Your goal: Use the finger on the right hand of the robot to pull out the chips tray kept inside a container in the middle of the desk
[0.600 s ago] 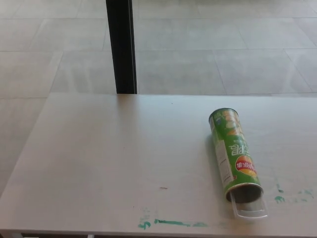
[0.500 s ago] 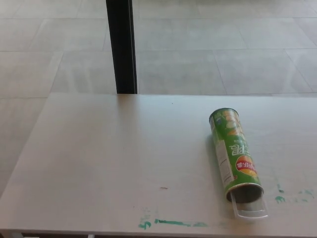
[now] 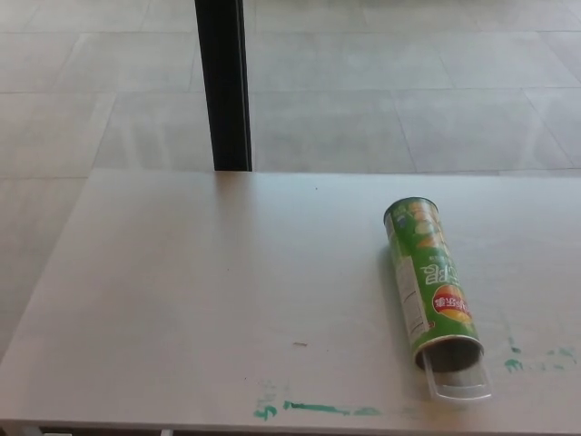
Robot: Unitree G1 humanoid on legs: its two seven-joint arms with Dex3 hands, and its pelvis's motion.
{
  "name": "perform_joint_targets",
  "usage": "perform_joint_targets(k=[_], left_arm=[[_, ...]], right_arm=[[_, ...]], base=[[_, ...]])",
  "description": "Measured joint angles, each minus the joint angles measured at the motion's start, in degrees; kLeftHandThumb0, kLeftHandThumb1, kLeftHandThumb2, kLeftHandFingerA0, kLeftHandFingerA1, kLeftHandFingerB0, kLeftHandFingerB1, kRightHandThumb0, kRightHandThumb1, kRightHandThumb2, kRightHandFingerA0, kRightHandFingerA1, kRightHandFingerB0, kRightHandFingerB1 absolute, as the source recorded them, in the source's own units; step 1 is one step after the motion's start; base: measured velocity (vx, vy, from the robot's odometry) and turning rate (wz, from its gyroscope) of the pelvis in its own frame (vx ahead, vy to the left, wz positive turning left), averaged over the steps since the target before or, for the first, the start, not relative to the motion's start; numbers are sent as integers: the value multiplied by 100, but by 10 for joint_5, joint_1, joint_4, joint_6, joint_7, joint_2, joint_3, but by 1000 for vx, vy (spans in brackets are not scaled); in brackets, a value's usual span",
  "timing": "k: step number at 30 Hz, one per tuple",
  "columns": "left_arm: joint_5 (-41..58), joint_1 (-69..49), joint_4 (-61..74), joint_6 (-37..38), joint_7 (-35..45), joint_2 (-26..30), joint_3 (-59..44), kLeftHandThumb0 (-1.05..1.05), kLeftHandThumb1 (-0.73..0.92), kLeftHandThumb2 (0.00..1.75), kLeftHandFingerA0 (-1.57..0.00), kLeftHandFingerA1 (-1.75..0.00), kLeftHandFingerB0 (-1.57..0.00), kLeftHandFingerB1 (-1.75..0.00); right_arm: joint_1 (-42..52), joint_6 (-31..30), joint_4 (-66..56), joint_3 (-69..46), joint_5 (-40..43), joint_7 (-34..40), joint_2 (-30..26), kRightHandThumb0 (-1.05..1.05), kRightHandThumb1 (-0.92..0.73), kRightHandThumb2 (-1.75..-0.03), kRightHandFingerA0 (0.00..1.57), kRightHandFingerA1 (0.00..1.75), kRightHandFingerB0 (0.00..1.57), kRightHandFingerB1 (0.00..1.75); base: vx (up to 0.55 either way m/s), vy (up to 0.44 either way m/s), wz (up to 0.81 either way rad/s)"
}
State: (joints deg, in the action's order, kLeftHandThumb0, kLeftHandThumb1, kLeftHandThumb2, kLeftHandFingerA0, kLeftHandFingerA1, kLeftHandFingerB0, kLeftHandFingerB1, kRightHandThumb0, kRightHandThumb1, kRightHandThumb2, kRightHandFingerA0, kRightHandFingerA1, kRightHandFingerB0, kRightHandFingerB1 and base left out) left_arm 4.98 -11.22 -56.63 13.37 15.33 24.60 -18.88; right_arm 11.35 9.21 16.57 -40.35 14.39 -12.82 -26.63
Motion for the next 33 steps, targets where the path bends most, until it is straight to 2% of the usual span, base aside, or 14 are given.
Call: perform_joint_targets(k=[4,5,7,8,9,10,21,24,25,26,28,29,32,33], left_arm=[[1,5,-4,2,1,0,-1,-40,74,62,-51,-43,-38,-36],[2,6,-7,2,1,0,-1,-41,74,62,-48,-43,-37,-36],[2,4,-9,4,2,1,-1,-41,75,62,-48,-43,-36,-36],[2,3,-10,5,3,2,-1,-42,74,62,-48,-42,-37,-36],[2,2,-10,6,4,2,-1,-42,74,63,-48,-44,-35,-36],[2,0,-10,6,5,2,-1,-41,74,62,-48,-42,-36,-36],[4,-2,-5,6,5,2,0,-39,76,62,-49,-42,-36,-36],[4,-3,-4,6,5,2,0,-41,75,62,-49,-44,-38,-37],[4,-3,-3,6,5,2,0,-41,75,62,-49,-44,-38,-37],[4,-4,-1,6,5,2,0,-41,74,62,-48,-44,-38,-37],[4,-6,2,6,5,2,0,-40,75,62,-49,-43,-37,-36],[4,-8,3,6,5,2,0,-40,75,62,-48,-43,-37,-36],[4,-9,3,6,5,2,0,-39,75,62,-48,-43,-37,-36],[4,-9,2,6,5,2,0,-39,75,62,-48,-43,-37,-37]], right_arm=[[-34,-9,-82,8,4,-2,-31,-30,-61,-58,85,76,28,31],[-37,-11,-98,14,4,-4,-36,-21,-62,-58,80,75,22,32],[-38,-17,-145,33,5,-15,-49,-23,-61,-60,77,71,20,33],[-37,-19,-165,41,5,-18,-54,-16,-60,-58,82,73,22,33],[-33,-21,-186,50,1,-21,-59,-8,-40,-85,81,84,11,48],[-28,-21,-208,60,-7,-23,-66,-15,-55,-59,89,81,22,35],[-22,-21,-323,150,-97,-21,-79,-25,-54,-58,89,99,29,35],[-22,-21,-338,171,-120,-21,-80,-25,-49,-62,88,124,31,39],[-22,-22,-344,181,-128,-21,-80,-25,-49,-62,88,124,31,39],[-22,-23,-350,191,-137,-21,-79,-18,-53,-57,80,137,35,36],[-22,-25,-357,207,-152,-21,-79,-16,-51,-56,79,149,40,37],[-22,-26,-360,216,-160,-20,-79,-23,-52,-61,80,142,37,39],[-24,-28,-364,245,-187,-20,-80,-21,-51,-60,82,139,37,38],[-25,-28,-365,254,-194,-20,-80,-21,-51,-61,85,129,37,39]], base=[[0,0,0],[0,0,0],[0,0,0],[0,0,0],[0,0,0],[0,0,0],[0,0,0],[0,0,0],[0,0,0],[0,0,0],[0,0,0],[0,0,0],[0,0,0],[0,0,0]])
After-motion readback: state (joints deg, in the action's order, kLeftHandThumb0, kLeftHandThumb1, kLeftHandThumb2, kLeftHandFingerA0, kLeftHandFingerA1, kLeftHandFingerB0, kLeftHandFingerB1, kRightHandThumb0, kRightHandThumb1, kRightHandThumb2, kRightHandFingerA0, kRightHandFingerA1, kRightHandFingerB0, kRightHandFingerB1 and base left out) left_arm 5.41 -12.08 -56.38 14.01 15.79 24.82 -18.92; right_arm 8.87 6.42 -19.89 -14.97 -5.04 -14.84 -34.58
